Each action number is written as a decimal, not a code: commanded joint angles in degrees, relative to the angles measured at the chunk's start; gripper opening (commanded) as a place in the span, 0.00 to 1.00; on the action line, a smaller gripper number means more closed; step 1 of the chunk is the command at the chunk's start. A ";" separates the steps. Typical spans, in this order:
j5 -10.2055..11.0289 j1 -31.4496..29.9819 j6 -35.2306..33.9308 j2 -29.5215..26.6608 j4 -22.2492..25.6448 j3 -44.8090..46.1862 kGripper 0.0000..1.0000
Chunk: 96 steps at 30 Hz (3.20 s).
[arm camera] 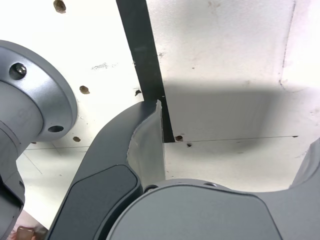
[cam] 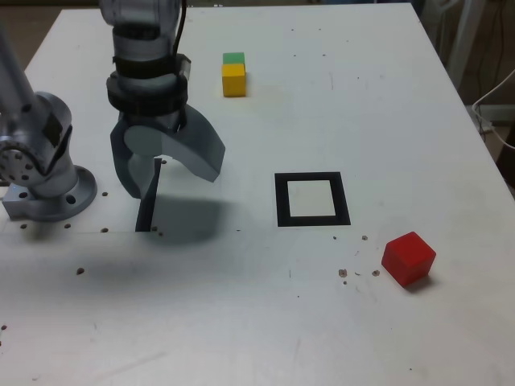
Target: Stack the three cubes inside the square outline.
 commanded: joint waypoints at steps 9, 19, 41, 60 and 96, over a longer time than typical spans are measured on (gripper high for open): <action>0.96 -0.06 -0.08 0.03 0.13 -0.38 1.00; 0.70 -0.06 -5.84 -1.26 -0.91 -1.18 1.00; -4.90 -2.07 -19.71 12.13 2.93 -25.20 1.00; 1.08 -12.69 -39.10 28.01 18.84 -51.52 0.99; -0.73 -12.80 -41.30 45.30 18.40 -67.98 0.89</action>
